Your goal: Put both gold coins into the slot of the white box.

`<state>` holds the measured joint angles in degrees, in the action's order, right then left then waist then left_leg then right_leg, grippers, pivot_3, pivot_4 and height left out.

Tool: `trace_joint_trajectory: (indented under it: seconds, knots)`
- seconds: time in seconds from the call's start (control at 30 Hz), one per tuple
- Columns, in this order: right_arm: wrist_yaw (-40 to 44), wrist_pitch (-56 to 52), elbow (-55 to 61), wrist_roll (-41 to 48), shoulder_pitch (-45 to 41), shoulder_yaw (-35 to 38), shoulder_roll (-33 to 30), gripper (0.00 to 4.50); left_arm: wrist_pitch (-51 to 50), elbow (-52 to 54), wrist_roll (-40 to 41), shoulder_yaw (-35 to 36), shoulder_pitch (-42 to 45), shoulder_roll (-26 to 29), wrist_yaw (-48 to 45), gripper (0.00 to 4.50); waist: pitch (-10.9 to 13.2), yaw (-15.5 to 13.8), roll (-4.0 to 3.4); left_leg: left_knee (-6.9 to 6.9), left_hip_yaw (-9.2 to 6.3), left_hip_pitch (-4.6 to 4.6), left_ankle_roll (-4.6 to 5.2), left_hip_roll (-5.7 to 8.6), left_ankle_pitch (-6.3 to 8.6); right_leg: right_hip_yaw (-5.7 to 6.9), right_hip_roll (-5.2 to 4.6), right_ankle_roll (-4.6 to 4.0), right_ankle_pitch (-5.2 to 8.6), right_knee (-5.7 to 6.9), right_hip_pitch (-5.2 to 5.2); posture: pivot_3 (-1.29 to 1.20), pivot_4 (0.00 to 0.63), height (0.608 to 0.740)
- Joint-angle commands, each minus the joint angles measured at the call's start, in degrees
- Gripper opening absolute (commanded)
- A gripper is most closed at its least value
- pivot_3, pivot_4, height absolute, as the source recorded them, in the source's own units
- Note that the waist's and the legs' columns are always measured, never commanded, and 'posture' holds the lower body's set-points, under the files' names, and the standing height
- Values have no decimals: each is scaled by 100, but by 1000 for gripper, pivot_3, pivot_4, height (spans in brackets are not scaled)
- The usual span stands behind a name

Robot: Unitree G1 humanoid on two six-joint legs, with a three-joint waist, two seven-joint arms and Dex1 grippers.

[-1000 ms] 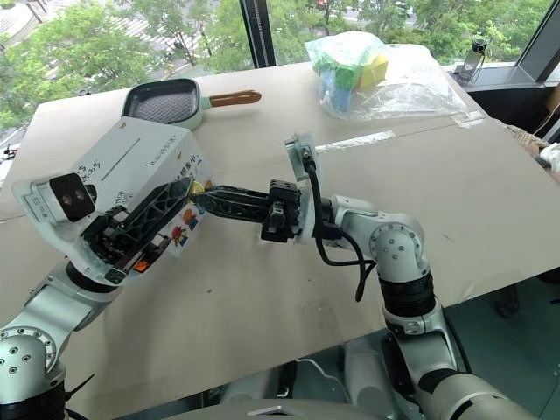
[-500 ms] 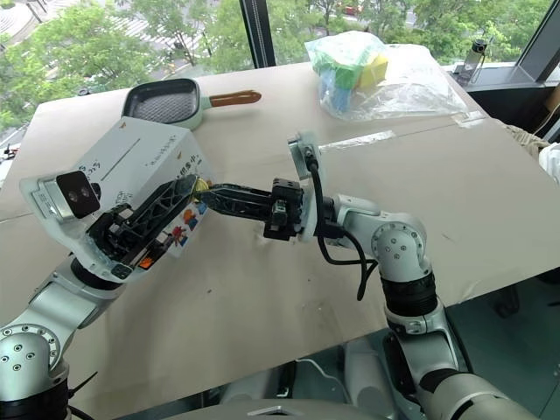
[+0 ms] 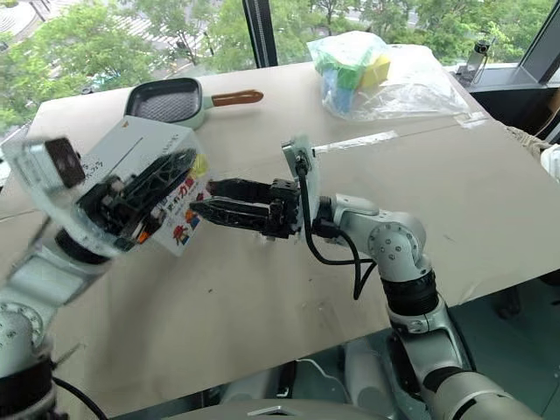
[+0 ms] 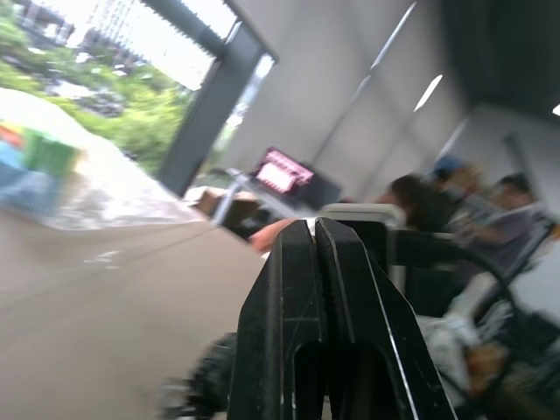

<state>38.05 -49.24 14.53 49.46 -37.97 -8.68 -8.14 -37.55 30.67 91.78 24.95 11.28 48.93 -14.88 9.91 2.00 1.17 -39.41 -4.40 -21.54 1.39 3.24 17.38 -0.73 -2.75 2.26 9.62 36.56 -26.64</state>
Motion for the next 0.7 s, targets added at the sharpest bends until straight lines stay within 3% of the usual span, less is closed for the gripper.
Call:
trace_joint_trajectory:
  seconds: [0.03,0.17,0.37,0.7]
  knots:
    - [578,957,73,-879,-320,-256,-412,3200,-220,-407,-210,409,418,675,342,0,3,21,-2,0,1,0,0,2,0,-1,-1,1,1,1,-1,0,150,721]
    - [865,1507,-88,-1490,-692,-359,-755,3200,-696,-967,-569,514,787,1542,421,0,5,52,-2,10,4,0,0,-1,0,-6,6,2,1,-9,-5,0,150,721]
    - [922,1717,-180,-1846,-1018,-330,-806,3200,-1283,-1323,-1695,632,433,2327,-45,0,9,49,-8,23,3,-22,-2,-7,0,-9,4,1,1,-19,-33,0,150,721]
    - [878,1738,-241,-1934,-976,-202,-689,3200,-1559,-1592,-3020,388,270,2165,-431,0,10,32,-9,25,0,-28,-2,-7,0,-6,-17,1,1,-27,-33,0,150,721]
